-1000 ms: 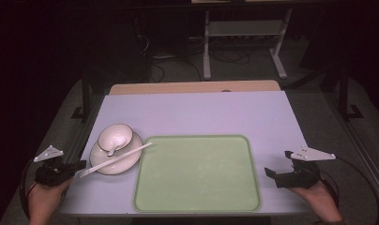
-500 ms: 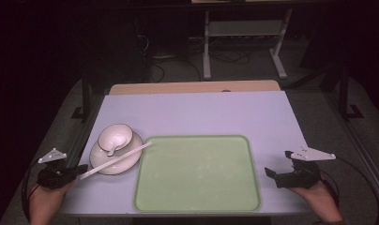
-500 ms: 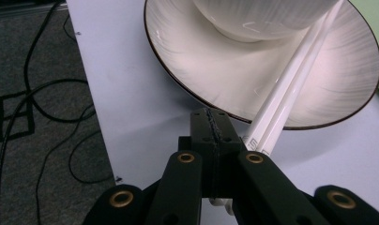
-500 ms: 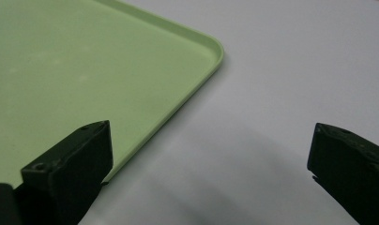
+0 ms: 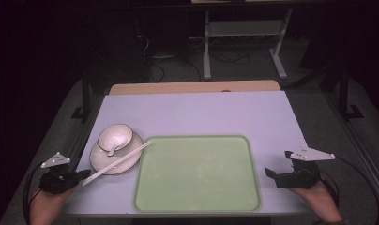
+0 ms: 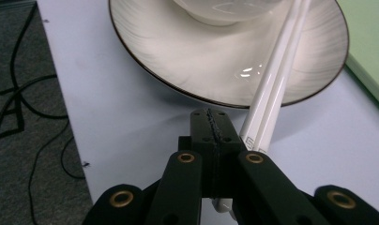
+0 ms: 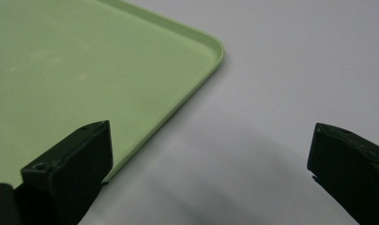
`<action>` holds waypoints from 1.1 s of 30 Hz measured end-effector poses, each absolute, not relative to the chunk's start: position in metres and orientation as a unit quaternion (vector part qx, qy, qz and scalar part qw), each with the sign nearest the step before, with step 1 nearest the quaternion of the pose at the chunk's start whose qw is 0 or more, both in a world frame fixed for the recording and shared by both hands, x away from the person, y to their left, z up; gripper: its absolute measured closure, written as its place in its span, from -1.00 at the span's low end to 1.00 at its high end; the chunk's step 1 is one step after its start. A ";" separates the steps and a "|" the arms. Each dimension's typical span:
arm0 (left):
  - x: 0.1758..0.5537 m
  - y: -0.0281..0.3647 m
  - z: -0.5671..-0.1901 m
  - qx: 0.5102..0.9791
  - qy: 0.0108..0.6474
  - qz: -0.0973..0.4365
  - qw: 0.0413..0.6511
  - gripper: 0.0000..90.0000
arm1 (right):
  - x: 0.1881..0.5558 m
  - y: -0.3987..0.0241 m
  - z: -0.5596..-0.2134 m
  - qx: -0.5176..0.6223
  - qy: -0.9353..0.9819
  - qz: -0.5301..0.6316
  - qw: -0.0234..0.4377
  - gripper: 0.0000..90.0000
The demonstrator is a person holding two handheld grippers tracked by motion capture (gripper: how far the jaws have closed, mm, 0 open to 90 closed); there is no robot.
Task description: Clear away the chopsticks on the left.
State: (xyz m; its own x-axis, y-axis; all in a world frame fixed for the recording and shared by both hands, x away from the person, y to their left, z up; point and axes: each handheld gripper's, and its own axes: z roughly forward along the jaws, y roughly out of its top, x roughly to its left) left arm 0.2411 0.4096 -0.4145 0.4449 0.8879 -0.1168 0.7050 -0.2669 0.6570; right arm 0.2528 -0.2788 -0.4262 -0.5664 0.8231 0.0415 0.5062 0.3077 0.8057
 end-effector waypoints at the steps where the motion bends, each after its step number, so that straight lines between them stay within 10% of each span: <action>1: 0.240 0.409 -0.414 0.786 0.506 0.138 0.328 1.00 | 0.253 -0.279 -0.426 0.423 0.785 0.409 0.194 -1.00; 33: 0.272 0.322 -0.410 0.817 0.418 0.131 0.374 1.00 | 0.253 -0.279 -0.426 0.424 0.785 0.408 0.194 -1.00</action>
State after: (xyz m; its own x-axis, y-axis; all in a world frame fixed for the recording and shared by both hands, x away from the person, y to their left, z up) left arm 0.2721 0.3223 -0.4101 0.6157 0.7818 -0.0988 0.5862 -0.3706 0.7204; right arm 0.2532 -0.2788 -0.4263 -0.5647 0.8243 0.0410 0.5069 0.3071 0.8055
